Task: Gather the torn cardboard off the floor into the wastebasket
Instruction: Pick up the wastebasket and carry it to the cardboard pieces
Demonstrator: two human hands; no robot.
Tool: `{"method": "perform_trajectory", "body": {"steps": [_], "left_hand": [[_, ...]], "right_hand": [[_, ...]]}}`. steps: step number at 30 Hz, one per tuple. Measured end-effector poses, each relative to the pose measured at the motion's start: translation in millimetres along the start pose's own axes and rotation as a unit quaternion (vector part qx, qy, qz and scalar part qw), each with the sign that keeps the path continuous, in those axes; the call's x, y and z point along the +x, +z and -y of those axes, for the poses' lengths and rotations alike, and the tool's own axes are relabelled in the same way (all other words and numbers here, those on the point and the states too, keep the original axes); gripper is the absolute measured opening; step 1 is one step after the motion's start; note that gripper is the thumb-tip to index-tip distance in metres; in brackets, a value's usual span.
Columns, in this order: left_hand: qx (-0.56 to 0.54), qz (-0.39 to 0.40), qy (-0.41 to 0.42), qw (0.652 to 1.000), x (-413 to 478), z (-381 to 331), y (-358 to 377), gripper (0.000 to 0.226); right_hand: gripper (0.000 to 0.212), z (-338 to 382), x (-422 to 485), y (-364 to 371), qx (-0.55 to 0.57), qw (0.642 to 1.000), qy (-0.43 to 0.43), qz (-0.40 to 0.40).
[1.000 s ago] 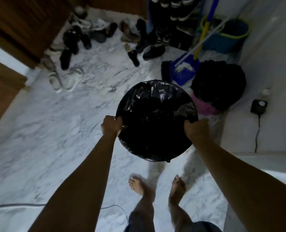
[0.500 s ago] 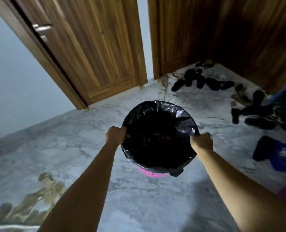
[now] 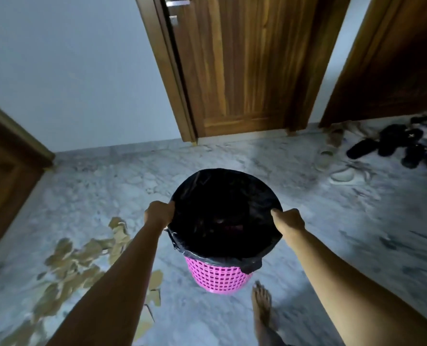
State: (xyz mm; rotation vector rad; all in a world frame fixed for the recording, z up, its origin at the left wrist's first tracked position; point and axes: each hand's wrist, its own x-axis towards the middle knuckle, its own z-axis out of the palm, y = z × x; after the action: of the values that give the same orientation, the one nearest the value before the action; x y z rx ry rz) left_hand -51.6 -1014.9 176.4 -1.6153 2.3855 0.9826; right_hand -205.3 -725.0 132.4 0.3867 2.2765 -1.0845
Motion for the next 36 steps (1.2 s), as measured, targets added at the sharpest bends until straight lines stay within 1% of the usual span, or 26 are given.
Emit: {"method": "perform_trajectory", "body": {"steps": [2, 5, 9, 12, 14, 17, 20, 22, 24, 25, 27, 29, 30, 33, 35, 36], "left_hand": [[-0.019, 0.001, -0.028, 0.999, 33, -2, 2, 0.054], [-0.065, 0.016, -0.059, 0.996, 79, -6, 6, 0.054], [-0.09, 0.037, -0.092, 0.991, 154, -8, 24, 0.048], [-0.094, 0.072, -0.118, 0.986, 226, -3, 51, 0.038], [-0.122, 0.094, -0.135, 0.979, 278, 4, 79, 0.03], [-0.147, 0.122, -0.151, 0.97, 350, 14, 128, 0.023], [-0.171, 0.133, -0.159, 0.963, 412, 28, 182, 0.016], [-0.17, 0.137, -0.154, 0.964, 446, 43, 217, 0.016], [-0.18, 0.141, -0.16, 0.96, 475, 59, 247, 0.026], [-0.183, 0.147, -0.163, 0.958, 486, 68, 260, 0.033], [-0.177, 0.157, -0.162, 0.958, 505, 85, 282, 0.048], [-0.153, 0.158, -0.161, 0.962, 513, 95, 295, 0.062], [-0.135, 0.159, -0.156, 0.965, 514, 97, 298, 0.065], [-0.111, 0.156, -0.153, 0.969, 507, 91, 294, 0.072], [-0.115, 0.15, -0.148, 0.971, 495, 82, 286, 0.08], [-0.115, 0.142, -0.142, 0.973, 488, 77, 280, 0.08]], "right_hand": [[0.041, 23, 32, 23, -0.013, 1.0, 0.01, 0.025], [0.061, 52, 72, 53, -0.038, 0.998, 0.016, 0.044], [0.068, 86, 132, 92, -0.117, 0.992, 0.017, 0.033], [0.067, 102, 190, 133, -0.141, 0.989, 0.033, 0.044], [0.067, 99, 236, 167, -0.129, 0.989, 0.058, 0.048], [0.067, 85, 304, 223, -0.093, 0.99, 0.101, 0.03], [0.076, 62, 367, 273, -0.044, 0.989, 0.142, 0.024], [0.085, 42, 404, 300, -0.019, 0.989, 0.142, 0.024], [0.09, 25, 430, 321, -0.012, 0.989, 0.145, 0.022], [0.088, 16, 441, 330, -0.008, 0.989, 0.145, 0.026], [0.073, 10, 451, 344, 0.003, 0.989, 0.138, 0.043], [0.067, 7, 453, 355, 0.004, 0.988, 0.14, 0.061], [0.068, 7, 452, 359, 0.002, 0.988, 0.143, 0.063], [0.081, 8, 445, 365, -0.023, 0.99, 0.126, 0.052], [0.087, 14, 434, 362, -0.07, 0.992, 0.1, 0.031], [0.087, 20, 425, 359, -0.102, 0.991, 0.081, 0.027]]}}
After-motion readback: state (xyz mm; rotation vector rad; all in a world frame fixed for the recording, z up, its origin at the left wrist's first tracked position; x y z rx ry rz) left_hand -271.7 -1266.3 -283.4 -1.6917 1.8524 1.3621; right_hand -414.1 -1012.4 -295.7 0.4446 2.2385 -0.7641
